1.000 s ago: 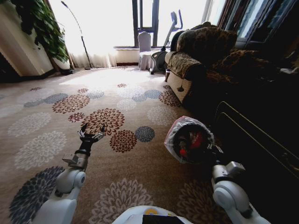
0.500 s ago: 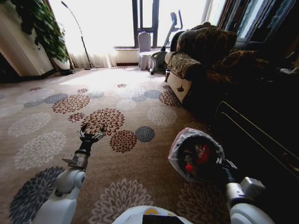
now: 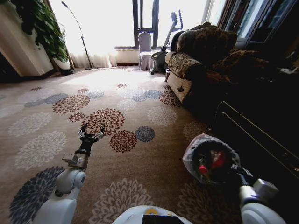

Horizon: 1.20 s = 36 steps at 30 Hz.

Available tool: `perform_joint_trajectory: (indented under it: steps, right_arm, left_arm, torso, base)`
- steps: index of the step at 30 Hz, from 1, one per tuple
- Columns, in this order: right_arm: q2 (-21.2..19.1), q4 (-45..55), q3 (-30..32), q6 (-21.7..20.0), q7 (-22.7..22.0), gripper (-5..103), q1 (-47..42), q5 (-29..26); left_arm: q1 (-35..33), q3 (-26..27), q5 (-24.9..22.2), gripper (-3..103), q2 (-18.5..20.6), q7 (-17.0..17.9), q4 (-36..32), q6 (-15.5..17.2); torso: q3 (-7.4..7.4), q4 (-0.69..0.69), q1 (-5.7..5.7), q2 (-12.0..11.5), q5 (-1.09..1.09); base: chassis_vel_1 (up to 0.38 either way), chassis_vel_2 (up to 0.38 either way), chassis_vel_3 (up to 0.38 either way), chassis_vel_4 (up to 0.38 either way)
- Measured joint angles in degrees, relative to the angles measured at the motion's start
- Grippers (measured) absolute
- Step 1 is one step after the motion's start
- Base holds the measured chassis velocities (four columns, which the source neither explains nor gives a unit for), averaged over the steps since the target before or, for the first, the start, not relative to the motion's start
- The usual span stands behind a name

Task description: Pick up the trash from the ground and place it into the trash bin.

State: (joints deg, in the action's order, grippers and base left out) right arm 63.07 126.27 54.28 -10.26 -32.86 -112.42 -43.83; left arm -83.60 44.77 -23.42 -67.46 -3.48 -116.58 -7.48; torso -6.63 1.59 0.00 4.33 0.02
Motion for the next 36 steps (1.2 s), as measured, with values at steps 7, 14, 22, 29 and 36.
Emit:
perform_joint_trajectory:
  steps: [7, 14, 22, 29, 36]
  right_arm:
    - [2.13, -3.20, 3.03, 2.90, 1.31, 0, -4.85, -2.94]
    - [4.58, -5.45, 2.07, 4.30, 0.97, 0, -5.43, -2.39]
    - [5.66, -8.36, 3.08, 8.22, 1.33, 0, -9.36, -2.11]
    - [8.04, -9.60, 3.76, 8.19, -0.96, 0, -10.73, -7.84]
    - [12.05, -8.69, 4.41, 4.26, -6.69, 0, -7.33, -12.99]
  left_arm:
    - [0.00, 0.00, 0.00, 100, 0.00, 0.00, 0.00, 0.00]
    - [0.00, 0.00, 0.00, 100, 0.00, 0.00, 0.00, 0.00]
    - [0.00, 0.00, 0.00, 100, 0.00, 0.00, 0.00, 0.00]
    - [0.00, 0.00, 0.00, 100, 0.00, 0.00, 0.00, 0.00]
    - [0.00, 0.00, 0.00, 100, 0.00, 0.00, 0.00, 0.00]
  torso:
    - [0.00, 0.01, 0.00, 0.00, -0.04]
    - [0.00, 0.03, 0.00, 0.00, -0.09]
    - [0.00, 0.02, 0.00, 0.00, -0.07]
    - [0.00, 0.03, 0.00, 0.00, -0.04]
    - [0.00, 0.03, 0.00, 0.00, -0.02]
  base:
    - [0.000, 0.000, 0.000, 0.000]
    - [0.000, 0.000, 0.000, 0.000]
    - [0.000, 0.000, 0.000, 0.000]
    - [0.000, 0.000, 0.000, 0.000]
    - [0.000, 0.000, 0.000, 0.000]
